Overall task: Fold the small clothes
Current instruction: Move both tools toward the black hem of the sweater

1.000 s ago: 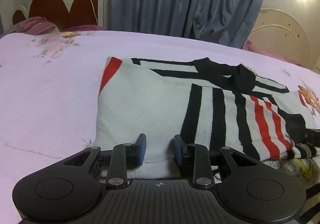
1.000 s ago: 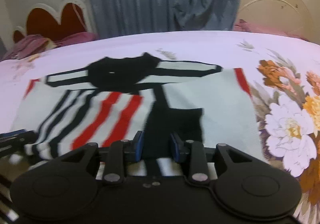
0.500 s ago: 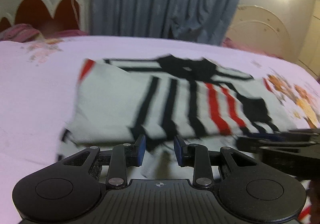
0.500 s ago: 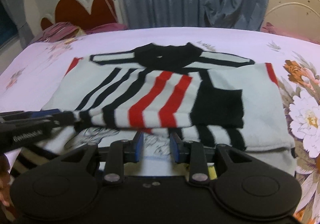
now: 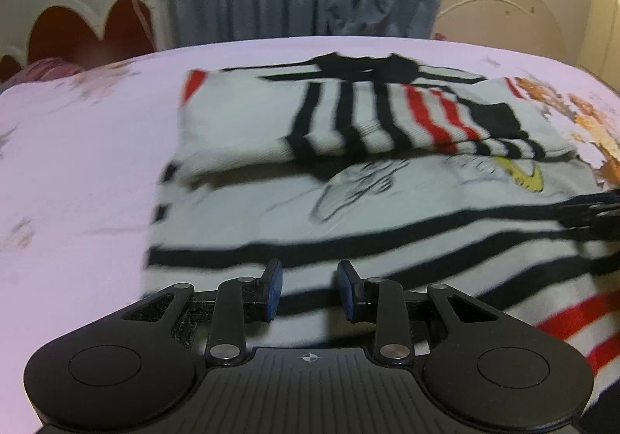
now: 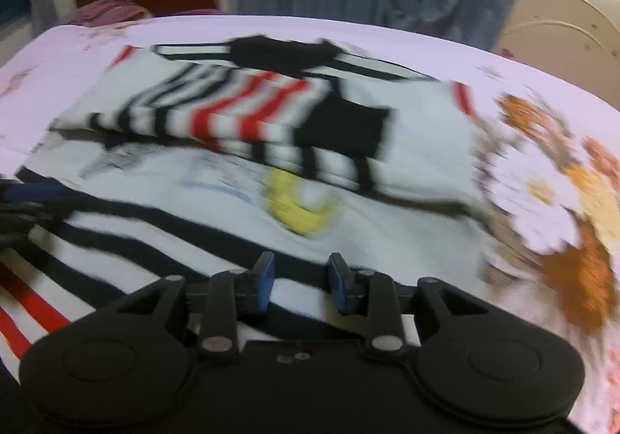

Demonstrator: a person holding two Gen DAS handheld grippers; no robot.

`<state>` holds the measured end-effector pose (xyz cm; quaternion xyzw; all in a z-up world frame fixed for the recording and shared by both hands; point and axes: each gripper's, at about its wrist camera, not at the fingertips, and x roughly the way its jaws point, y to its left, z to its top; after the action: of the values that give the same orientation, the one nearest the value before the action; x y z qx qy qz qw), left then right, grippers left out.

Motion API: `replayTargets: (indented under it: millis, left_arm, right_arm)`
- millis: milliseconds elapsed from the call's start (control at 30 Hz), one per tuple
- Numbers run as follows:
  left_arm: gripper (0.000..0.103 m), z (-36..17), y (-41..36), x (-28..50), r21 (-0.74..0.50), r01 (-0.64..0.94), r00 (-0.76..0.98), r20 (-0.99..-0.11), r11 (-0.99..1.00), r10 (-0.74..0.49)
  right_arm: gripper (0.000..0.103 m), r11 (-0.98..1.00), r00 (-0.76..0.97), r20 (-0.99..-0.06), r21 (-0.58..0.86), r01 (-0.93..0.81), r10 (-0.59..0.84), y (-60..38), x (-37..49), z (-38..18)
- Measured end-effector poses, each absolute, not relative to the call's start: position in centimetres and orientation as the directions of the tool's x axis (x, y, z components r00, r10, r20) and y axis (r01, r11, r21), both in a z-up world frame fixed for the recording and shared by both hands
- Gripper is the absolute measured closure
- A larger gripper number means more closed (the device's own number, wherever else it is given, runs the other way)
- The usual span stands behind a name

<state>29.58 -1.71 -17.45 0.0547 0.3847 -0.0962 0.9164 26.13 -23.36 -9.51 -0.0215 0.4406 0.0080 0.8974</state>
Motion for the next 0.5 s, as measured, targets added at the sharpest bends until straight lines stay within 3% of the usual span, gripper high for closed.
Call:
replayTargets:
  millis: [100, 233, 500]
  left_arm:
    - [0.072, -17.1, -1.1, 28.2, 0.043, 0.196, 0.682, -0.723, 0.98, -0.104]
    - [0.072, -16.1, -1.7, 26.6, -0.021, 0.179, 0.665, -0.735, 0.984, -0.137]
    - [0.071, -16.9, -5.0, 23.3, -0.017, 0.261, 0.637, -0.749, 0.965, -0.185]
  right_arm:
    - [0.074, 1.0, 0.605, -0.796, 0.002, -0.009, 0.007, -24.4, 24.9, -9.1]
    - [0.072, 0.991, 0.622, -0.771, 0.12, -0.066, 0.135, -22.8, 23.2, -7.6]
    - [0.073, 0.971, 0.574, -0.788, 0.121, -0.207, 0.221, -17.9, 20.6, -8.3]
